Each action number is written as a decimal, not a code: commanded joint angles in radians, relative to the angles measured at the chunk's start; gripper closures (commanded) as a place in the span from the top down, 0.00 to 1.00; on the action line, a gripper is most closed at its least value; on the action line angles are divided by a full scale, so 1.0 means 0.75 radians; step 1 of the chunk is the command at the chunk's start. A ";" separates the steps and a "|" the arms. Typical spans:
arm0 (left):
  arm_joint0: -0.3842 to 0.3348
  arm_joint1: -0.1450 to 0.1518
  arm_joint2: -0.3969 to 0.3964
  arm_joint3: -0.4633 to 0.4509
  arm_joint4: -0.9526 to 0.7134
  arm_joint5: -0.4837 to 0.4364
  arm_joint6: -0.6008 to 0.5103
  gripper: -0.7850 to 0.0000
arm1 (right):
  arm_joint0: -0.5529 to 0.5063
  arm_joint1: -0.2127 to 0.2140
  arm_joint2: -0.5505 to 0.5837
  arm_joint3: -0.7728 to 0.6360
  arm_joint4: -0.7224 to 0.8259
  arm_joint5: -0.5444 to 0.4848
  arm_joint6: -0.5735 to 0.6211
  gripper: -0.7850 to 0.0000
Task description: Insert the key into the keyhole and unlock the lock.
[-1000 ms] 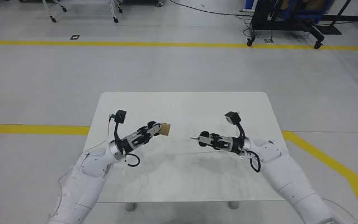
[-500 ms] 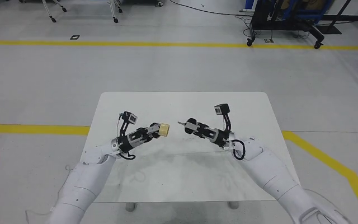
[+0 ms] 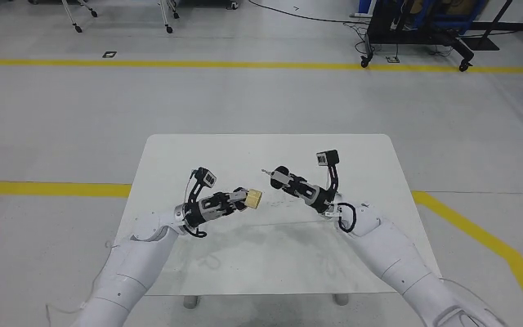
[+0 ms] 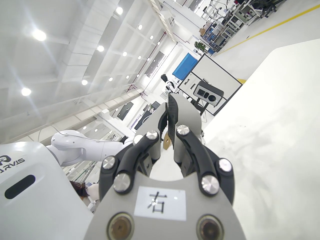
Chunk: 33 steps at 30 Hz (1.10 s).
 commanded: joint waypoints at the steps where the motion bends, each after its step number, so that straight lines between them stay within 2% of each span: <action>1: -0.016 -0.002 0.007 0.017 0.000 0.024 -0.020 0.00 | 0.013 -0.010 -0.013 0.020 0.003 0.001 -0.003 0.00; 7: -0.053 -0.011 0.025 0.061 0.060 0.030 0.013 0.00 | 0.066 -0.043 -0.066 0.078 0.024 0.005 0.054 0.00; 13: -0.070 -0.022 0.038 0.067 0.069 0.038 0.051 0.00 | 0.110 -0.060 -0.104 0.131 0.280 -0.010 0.352 0.00; 18: -0.082 -0.030 0.039 0.075 0.046 0.055 0.077 0.00 | 0.120 -0.062 -0.087 0.168 0.407 -0.033 0.505 0.00; 23: -0.088 -0.036 0.030 0.090 0.020 0.078 0.095 0.00 | 0.088 -0.054 -0.044 0.131 0.458 -0.058 0.524 0.00; 25: -0.095 -0.032 0.021 0.091 0.075 0.064 0.110 0.00 | 0.063 -0.045 -0.021 0.089 0.474 -0.052 0.530 0.00; 33: -0.094 -0.031 0.020 0.090 0.081 0.067 0.119 0.00 | 0.063 -0.045 -0.021 0.089 0.474 -0.052 0.530 0.00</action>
